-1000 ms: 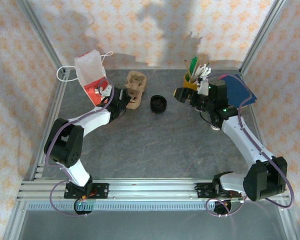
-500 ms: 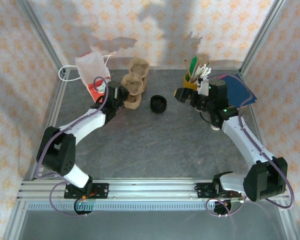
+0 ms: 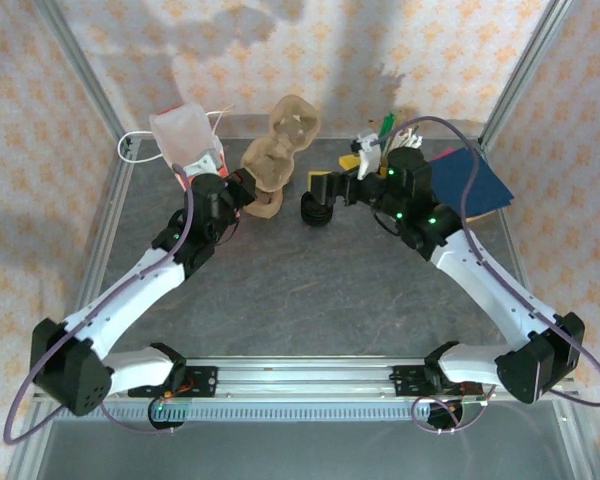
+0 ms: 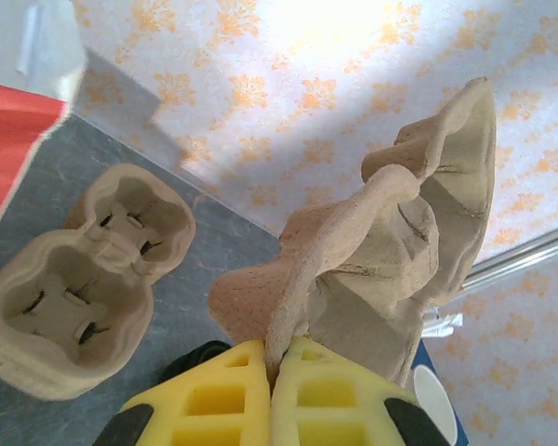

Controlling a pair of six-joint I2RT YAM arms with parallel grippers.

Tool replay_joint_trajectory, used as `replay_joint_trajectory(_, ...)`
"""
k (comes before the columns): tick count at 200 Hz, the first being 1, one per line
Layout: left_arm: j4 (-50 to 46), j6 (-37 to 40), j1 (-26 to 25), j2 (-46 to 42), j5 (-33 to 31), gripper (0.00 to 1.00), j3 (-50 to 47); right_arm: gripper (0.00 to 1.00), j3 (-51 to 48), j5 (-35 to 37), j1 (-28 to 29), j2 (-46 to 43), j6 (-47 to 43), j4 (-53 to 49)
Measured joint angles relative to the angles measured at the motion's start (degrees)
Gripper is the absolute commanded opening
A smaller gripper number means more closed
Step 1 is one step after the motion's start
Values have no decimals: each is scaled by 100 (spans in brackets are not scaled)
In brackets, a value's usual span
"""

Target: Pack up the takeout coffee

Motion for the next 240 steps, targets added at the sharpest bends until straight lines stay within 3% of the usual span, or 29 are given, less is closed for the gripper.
replay_joint_trajectory(48, 175, 807, -103, -852, -146, 0, -1029, 92, -256, 1353, 1075, 457, -1770, 629)
replay_joint_trajectory(94, 581, 1399, -190, -1279, -136, 0, -1674, 92, -813, 1963, 1360, 649, -2855, 1456)
replay_joint_trajectory(162, 1292, 1967, -328, -1709, -24, 0, -2205, 91, -686, 2323, 1423, 1019, -3200, 1628)
replay_joint_trajectory(240, 1366, 2173, -424, -1784, -13, 0, -2243, 76, 61, 2459, 1545, 1532, -2719, 1558)
